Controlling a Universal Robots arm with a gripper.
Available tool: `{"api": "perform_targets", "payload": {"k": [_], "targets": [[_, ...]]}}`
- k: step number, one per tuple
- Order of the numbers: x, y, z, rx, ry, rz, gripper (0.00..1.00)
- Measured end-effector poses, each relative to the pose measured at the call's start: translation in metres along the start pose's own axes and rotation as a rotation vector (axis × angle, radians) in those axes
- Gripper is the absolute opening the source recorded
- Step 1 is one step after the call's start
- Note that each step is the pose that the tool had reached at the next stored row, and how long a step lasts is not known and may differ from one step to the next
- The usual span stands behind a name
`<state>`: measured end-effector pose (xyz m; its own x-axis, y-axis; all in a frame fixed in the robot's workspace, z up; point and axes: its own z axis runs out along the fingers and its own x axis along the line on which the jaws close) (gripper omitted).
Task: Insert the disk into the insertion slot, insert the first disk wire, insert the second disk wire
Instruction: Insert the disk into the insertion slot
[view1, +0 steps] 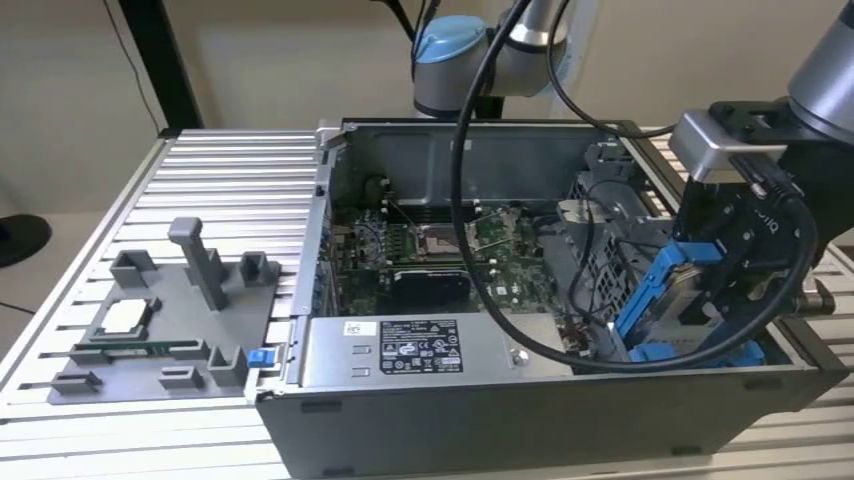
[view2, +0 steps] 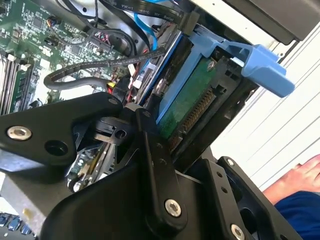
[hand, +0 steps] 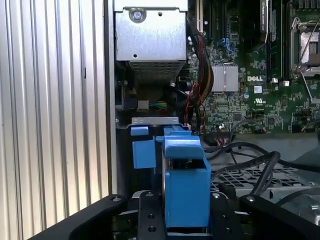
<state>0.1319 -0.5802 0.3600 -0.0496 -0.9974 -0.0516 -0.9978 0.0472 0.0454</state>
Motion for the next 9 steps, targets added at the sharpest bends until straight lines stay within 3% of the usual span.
{"api": "perform_targets", "payload": {"k": [3,9], "targets": [[-0.0001,0.0002,-0.0037,-0.0018,-0.0002,0.000,1.00],[-0.0012,0.0012,-0.0276,-0.0044,-0.0004,0.000,1.00]]}}
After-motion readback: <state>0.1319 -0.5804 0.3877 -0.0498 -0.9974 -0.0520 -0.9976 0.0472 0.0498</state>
